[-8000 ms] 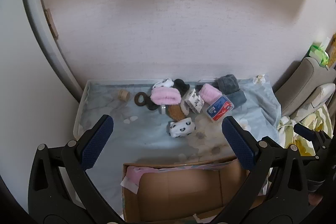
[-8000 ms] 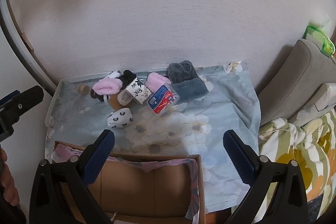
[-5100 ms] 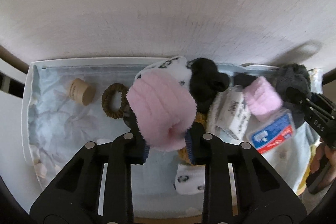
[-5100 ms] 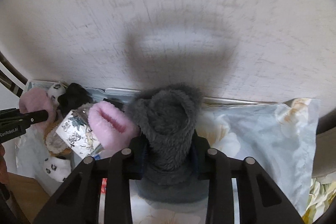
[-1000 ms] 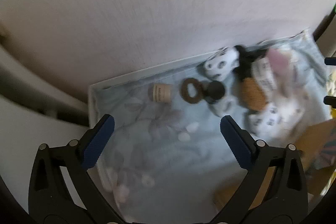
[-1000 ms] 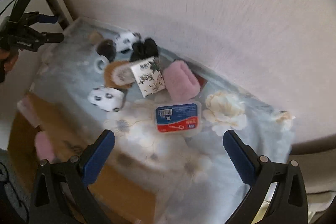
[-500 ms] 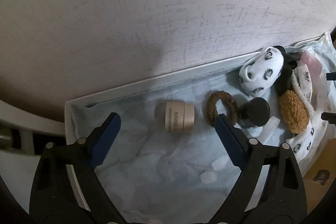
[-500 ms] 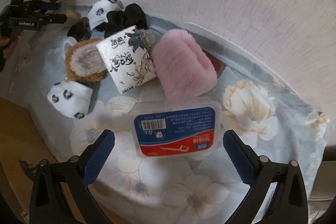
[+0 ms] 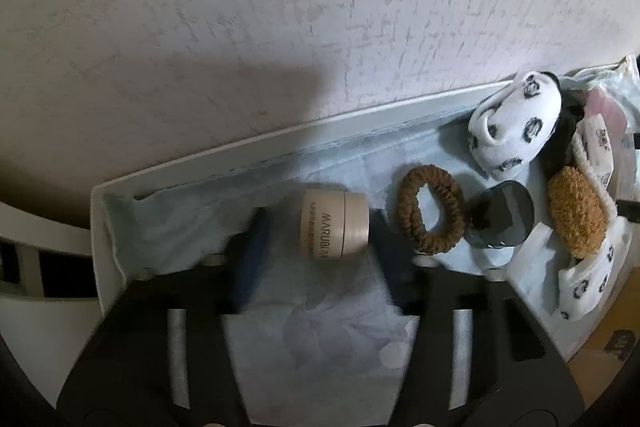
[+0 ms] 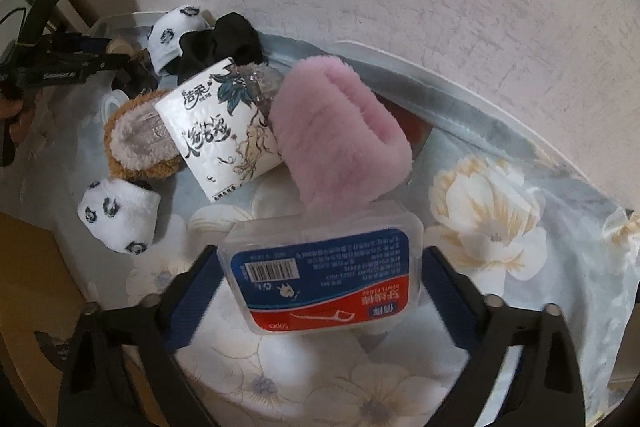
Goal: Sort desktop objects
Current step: 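Grasp the MARUBI jar with the left tool while the right tool grasps the clear floss box, then carry the jar and floss box into the box and release both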
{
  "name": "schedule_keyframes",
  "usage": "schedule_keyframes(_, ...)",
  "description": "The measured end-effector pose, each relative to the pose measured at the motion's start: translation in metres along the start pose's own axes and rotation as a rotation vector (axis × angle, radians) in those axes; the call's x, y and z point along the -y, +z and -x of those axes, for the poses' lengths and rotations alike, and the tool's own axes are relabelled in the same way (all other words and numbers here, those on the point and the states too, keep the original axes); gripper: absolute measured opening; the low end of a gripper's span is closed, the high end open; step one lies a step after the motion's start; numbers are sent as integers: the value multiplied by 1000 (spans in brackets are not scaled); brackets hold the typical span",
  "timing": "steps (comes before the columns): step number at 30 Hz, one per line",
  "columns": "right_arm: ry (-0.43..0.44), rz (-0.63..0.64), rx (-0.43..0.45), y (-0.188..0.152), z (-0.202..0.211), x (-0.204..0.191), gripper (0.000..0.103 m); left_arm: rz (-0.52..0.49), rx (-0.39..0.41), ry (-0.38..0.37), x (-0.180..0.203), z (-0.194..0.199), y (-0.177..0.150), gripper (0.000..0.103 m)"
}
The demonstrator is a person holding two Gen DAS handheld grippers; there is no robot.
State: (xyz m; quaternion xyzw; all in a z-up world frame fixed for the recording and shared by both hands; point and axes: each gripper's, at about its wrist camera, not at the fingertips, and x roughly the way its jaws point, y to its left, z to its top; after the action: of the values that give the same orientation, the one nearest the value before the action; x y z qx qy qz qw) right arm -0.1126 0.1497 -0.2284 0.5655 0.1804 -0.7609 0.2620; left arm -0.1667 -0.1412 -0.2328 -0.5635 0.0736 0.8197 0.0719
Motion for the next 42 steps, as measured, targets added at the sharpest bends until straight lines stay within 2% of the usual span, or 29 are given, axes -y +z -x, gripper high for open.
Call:
schedule_keyframes(2,-6,10,-2,0,2,0,79,-1,-1,-18,0,0,1,25)
schedule_keyframes(5,-5,22,-2,-1,5,1,79,-10,2,4,0,2,3,25)
schedule_keyframes(17,-9,11,-6,-11,38,12,79,18,28,-12,1,31,4,25)
schedule_keyframes(21,-15,-5,-6,-17,60,20,79,31,23,-17,4,43,1,25)
schedule_keyframes(28,-8,-20,1,-27,108,32,79,13,39,-68,19,88,-2,25)
schedule_keyframes(33,-5,-13,53,-25,146,-5,79,-4,61,-96,41,130,-18,25)
schedule_keyframes(35,2,-3,70,-24,149,-21,79,-7,75,-106,50,143,-6,25)
schedule_keyframes(39,16,41,83,-26,167,-40,79,-20,104,-128,69,183,-6,25)
schedule_keyframes(42,39,80,88,-29,176,-57,79,-26,110,-146,80,208,-21,25)
